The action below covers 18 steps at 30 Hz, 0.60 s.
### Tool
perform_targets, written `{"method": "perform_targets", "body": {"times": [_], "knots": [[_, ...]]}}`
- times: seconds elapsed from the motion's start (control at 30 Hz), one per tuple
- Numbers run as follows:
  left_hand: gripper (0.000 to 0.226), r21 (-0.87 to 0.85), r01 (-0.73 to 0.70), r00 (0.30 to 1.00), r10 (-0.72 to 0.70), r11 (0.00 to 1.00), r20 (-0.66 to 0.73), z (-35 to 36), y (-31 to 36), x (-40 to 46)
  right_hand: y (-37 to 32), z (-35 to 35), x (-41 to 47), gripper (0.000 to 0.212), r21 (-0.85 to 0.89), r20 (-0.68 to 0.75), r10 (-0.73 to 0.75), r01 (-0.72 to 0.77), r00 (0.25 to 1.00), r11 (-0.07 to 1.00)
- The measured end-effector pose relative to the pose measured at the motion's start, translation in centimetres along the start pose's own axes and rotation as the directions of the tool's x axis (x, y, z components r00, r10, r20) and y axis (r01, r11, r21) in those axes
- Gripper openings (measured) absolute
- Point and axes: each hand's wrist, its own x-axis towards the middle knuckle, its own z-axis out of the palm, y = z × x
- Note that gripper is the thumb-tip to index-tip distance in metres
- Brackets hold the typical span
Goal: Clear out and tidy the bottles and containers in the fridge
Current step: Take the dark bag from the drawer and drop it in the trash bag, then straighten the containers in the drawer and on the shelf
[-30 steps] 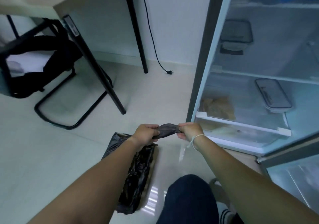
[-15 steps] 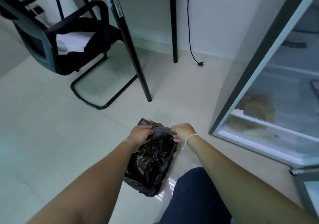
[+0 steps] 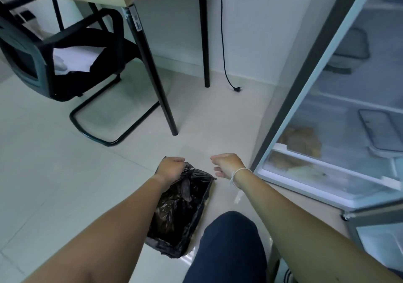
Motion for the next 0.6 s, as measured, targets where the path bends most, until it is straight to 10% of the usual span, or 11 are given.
{"method": "perform_targets", "body": {"times": [0.6], "knots": [[0.038, 0.106, -0.358, 0.884, 0.300, 0.928, 0.358, 18.1, 12.1, -7.5, 2.0, -21.0, -5.7, 0.031, 0.082, -0.391, -0.057, 0.096, 0.919, 0.992]]}}
